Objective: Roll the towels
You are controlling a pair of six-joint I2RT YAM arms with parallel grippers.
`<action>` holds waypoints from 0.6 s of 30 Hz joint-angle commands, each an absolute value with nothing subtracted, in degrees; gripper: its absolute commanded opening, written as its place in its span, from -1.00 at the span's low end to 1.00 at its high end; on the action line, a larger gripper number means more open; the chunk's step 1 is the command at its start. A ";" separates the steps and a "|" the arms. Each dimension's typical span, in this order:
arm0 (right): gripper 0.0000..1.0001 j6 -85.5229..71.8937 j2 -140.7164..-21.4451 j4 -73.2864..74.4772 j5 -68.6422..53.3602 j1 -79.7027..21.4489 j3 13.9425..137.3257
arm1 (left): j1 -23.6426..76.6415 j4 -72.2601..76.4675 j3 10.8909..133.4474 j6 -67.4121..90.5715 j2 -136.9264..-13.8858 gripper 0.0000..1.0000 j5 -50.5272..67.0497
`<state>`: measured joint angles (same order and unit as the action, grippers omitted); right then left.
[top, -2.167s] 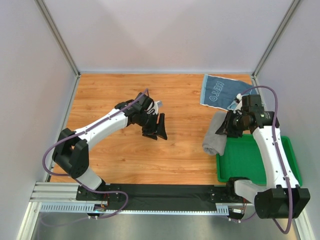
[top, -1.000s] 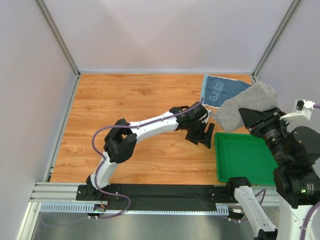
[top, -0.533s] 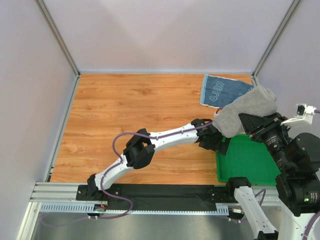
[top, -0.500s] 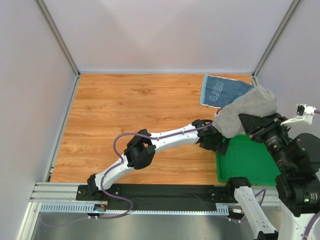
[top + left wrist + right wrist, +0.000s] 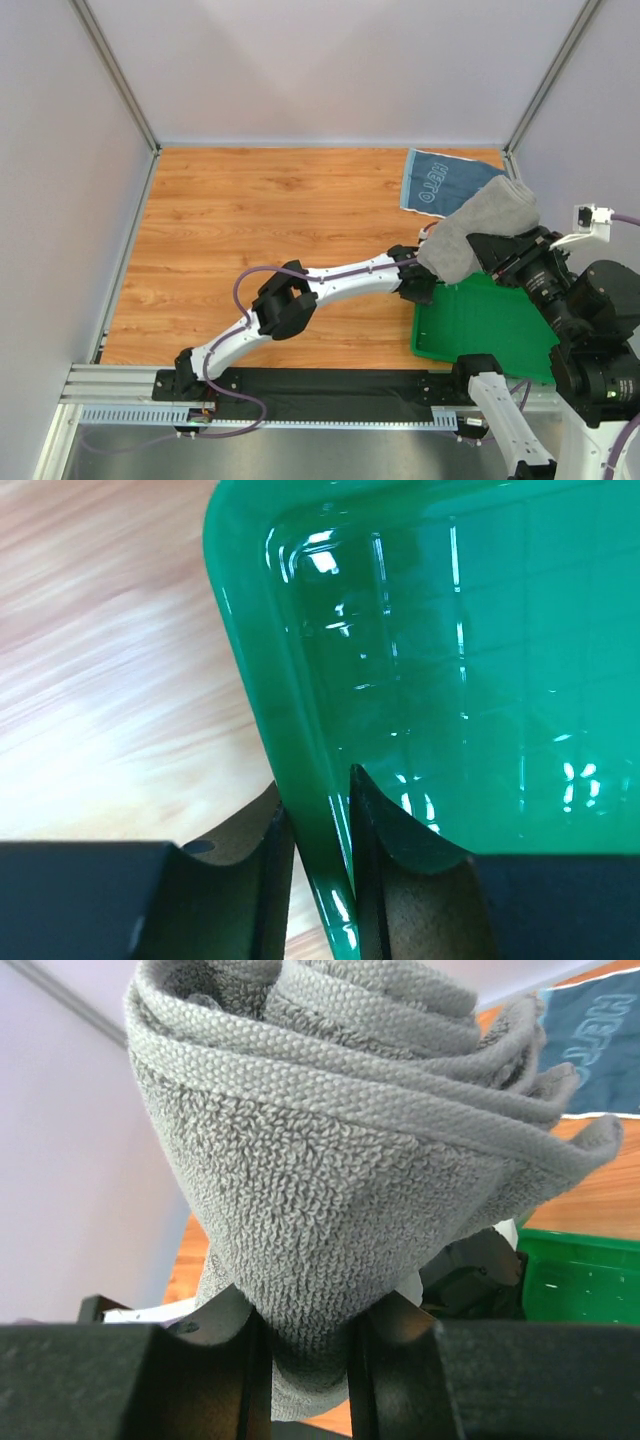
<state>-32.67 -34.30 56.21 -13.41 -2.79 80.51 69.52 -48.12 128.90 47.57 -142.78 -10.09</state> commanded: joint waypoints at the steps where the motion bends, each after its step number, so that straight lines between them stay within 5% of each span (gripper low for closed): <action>1: -0.99 -31.11 -38.14 51.69 -22.73 -2.55 79.46 | 66.81 -52.66 115.97 43.69 -134.06 -0.68 -14.68; 5: -0.99 -35.32 -39.29 42.13 -35.39 -2.55 72.44 | 61.54 -45.63 94.46 41.67 -122.98 -0.73 -14.68; 9: -0.99 -51.18 -39.98 10.78 -50.84 -2.55 57.18 | 54.78 -42.20 81.42 36.58 -113.49 -0.78 -16.17; 18: -0.99 -62.49 -50.70 -18.45 -61.70 -5.35 38.24 | 46.85 -37.97 71.11 31.11 -104.77 -0.68 -10.20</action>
<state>-57.23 -49.17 -0.82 -54.57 -3.62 40.84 48.23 -38.46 72.77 36.18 -107.44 -11.90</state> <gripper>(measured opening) 0.259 0.243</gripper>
